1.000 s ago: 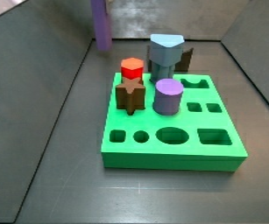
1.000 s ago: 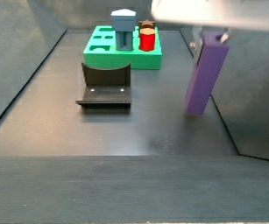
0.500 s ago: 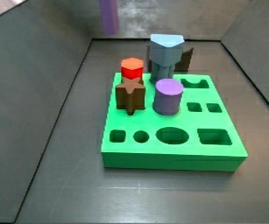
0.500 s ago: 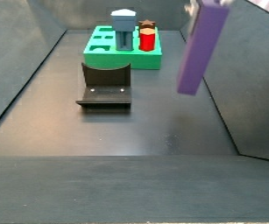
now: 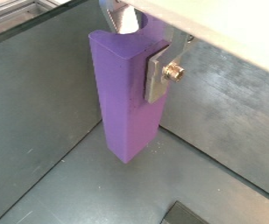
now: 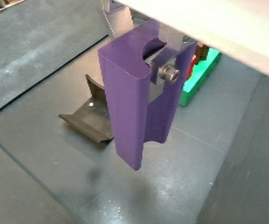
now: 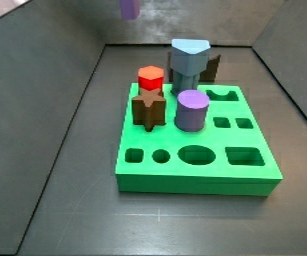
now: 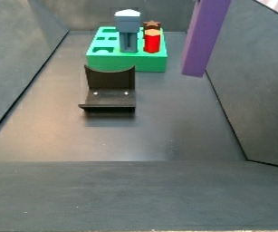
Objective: Pick up the arch object. Move up. Move to above the board. Insert the arch object.
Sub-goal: Move to above the board.
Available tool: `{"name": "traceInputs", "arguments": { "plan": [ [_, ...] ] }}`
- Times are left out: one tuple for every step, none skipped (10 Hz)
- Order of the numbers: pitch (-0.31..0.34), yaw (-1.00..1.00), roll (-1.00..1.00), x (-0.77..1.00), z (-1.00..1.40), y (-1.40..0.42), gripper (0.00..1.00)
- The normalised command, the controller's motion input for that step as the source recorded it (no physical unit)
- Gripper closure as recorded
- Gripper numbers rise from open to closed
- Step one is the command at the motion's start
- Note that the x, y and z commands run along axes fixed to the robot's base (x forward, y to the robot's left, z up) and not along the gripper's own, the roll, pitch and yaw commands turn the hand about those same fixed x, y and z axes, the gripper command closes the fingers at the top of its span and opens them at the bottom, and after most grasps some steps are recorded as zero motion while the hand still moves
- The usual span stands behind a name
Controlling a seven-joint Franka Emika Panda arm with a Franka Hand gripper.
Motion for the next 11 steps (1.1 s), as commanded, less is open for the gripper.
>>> {"name": "traceInputs", "arguments": {
  "plan": [
    [0.576,0.41,0.07,0.15,0.21,-1.00,1.00],
    [0.517,0.35,0.09,0.16,0.21,-1.00,1.00],
    [0.336,0.18,0.04,0.16,0.21,-1.00,1.00],
    [0.225,0.10,0.02,0.17,0.21,-1.00,1.00],
    [0.149,0.05,0.00,0.17,0.21,-1.00,1.00],
    [0.129,0.04,-0.01,0.17,0.21,-1.00,1.00],
    [0.112,0.03,0.00,0.18,0.22,-1.00,1.00],
    [0.111,0.01,0.01,0.19,0.22,-1.00,1.00],
    [0.115,0.02,0.00,0.20,0.22,-1.00,1.00],
    [0.121,0.01,-0.02,0.21,0.22,-1.00,1.00],
    [0.125,0.01,0.00,0.23,0.22,-1.00,1.00]
  ]
}}
